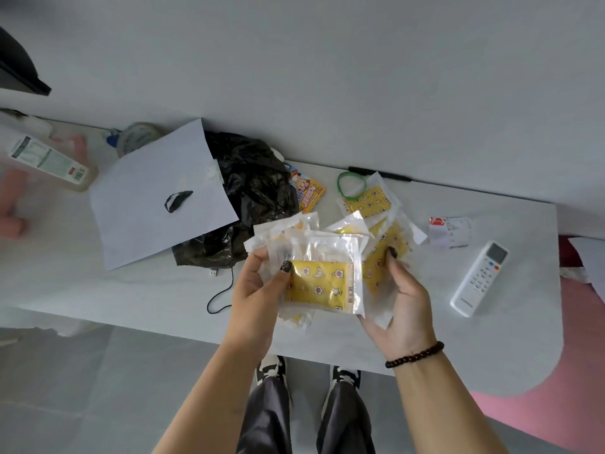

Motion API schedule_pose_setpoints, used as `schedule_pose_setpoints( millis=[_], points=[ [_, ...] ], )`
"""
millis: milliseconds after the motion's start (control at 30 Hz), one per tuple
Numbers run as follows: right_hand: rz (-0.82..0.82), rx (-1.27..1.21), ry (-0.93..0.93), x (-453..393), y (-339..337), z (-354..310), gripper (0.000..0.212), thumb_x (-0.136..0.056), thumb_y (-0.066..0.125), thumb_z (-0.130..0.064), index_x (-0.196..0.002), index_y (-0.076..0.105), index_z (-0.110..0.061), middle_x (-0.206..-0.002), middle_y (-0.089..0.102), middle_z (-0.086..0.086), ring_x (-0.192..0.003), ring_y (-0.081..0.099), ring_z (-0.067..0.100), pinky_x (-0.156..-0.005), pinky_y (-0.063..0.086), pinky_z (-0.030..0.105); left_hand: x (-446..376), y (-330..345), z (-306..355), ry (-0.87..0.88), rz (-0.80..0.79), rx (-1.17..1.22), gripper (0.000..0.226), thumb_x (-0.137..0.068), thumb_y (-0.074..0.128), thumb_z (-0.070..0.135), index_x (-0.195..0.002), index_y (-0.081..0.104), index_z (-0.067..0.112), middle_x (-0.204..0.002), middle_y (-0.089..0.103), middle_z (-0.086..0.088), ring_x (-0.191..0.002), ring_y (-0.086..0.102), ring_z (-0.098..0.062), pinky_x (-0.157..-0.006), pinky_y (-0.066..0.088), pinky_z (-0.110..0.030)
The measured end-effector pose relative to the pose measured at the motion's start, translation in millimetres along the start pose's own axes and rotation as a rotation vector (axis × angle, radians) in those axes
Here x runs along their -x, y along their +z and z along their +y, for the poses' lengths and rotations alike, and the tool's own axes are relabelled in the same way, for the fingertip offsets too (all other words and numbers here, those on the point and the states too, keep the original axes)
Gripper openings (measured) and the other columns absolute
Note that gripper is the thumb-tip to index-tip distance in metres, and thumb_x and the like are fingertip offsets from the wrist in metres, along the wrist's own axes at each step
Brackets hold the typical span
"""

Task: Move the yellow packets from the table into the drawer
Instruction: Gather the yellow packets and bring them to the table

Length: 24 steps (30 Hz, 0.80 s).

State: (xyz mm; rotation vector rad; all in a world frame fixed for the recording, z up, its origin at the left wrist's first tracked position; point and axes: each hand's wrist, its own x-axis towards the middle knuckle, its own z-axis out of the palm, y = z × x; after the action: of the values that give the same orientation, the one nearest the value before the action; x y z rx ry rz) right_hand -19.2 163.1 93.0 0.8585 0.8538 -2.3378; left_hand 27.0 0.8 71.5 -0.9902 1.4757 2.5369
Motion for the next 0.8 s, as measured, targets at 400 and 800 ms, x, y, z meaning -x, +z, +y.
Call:
schedule_pose_setpoints(
  millis=[400, 800],
  points=[
    [-0.157, 0.126, 0.104, 30, 31, 33, 0.047, -0.092, 0.046, -0.031, -0.136, 0.049, -0.015, -0.131, 0.058, 0.016, -0.118, 0.057, 0.036, -0.092, 0.05, 0.052, 38, -15, 22, 0.016, 0.03, 0.302, 0.043, -0.077, 0.07, 0.011, -0.118, 0.057, 0.011, -0.106, 0.068, -0.009, -0.091, 0.068, -0.022, -0.069, 0.059, -0.038],
    [-0.281, 0.649, 0.063, 65, 99, 46, 0.048, -0.082, 0.065, -0.042, -0.127, 0.059, -0.024, -0.127, 0.063, 0.0, -0.119, 0.058, 0.021, -0.105, 0.04, 0.053, 108, -41, 73, 0.284, 0.325, 0.324, 0.023, -0.075, 0.066, 0.005, -0.093, 0.057, 0.016, -0.088, 0.071, -0.003, -0.078, 0.07, -0.019, -0.06, 0.058, -0.034]
  ],
)
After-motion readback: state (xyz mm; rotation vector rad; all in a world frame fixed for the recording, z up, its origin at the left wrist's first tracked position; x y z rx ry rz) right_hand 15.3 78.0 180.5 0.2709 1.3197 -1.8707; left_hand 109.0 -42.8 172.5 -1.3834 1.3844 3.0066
